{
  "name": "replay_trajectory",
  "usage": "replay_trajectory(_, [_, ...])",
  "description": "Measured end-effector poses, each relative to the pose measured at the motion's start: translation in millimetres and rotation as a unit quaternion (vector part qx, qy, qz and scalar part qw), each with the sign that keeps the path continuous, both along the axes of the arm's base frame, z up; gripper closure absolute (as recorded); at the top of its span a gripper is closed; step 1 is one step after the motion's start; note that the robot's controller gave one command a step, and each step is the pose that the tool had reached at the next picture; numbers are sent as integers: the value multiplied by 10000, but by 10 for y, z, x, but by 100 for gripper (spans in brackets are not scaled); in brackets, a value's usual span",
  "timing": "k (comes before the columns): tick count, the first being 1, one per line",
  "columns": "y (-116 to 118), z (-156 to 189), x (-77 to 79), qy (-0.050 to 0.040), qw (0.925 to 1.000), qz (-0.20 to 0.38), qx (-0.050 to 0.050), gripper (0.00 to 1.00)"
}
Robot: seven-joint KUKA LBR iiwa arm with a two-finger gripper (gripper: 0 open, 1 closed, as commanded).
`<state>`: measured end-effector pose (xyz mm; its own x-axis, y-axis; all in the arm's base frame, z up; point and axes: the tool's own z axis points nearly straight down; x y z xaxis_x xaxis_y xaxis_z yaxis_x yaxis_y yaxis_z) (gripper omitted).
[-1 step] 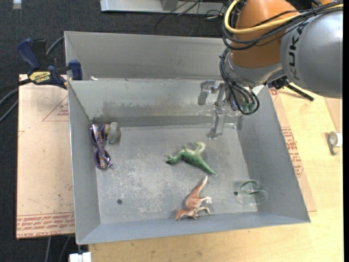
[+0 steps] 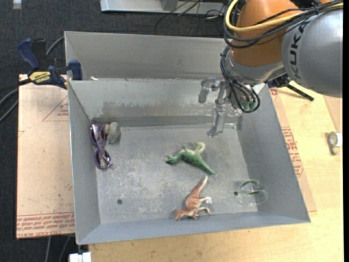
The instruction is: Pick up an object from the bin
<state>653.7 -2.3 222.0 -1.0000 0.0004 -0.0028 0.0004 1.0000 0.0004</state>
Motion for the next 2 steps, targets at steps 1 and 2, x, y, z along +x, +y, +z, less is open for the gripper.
replay_trajectory(1, [215, -760, -189, 7, 9988, 496, 3, 0])
replay_trajectory(2, [297, -1114, -359, -2, 9974, -722, 8, 0])
